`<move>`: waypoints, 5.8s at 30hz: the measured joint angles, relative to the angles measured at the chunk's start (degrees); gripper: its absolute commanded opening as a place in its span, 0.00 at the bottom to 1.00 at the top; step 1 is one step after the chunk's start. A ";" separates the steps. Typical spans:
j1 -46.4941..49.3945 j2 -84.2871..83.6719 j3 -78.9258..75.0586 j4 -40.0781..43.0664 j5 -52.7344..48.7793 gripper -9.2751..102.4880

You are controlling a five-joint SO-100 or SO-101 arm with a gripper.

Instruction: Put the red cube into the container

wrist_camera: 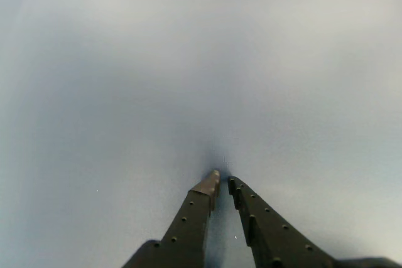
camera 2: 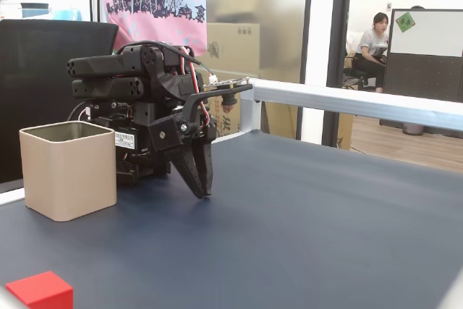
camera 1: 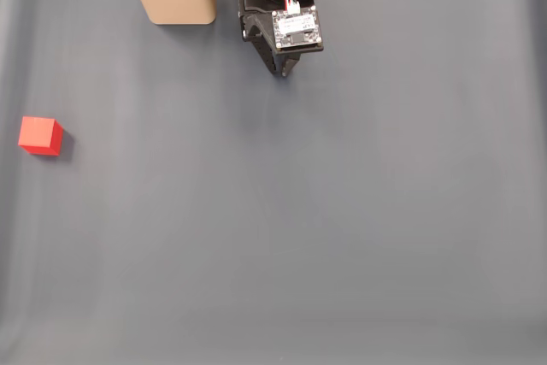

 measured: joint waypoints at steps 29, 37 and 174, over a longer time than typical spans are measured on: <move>0.00 0.00 0.00 0.00 0.00 0.09; 0.00 0.00 0.00 0.00 0.00 0.09; 57.48 -119.88 -90.88 -47.55 -42.45 0.48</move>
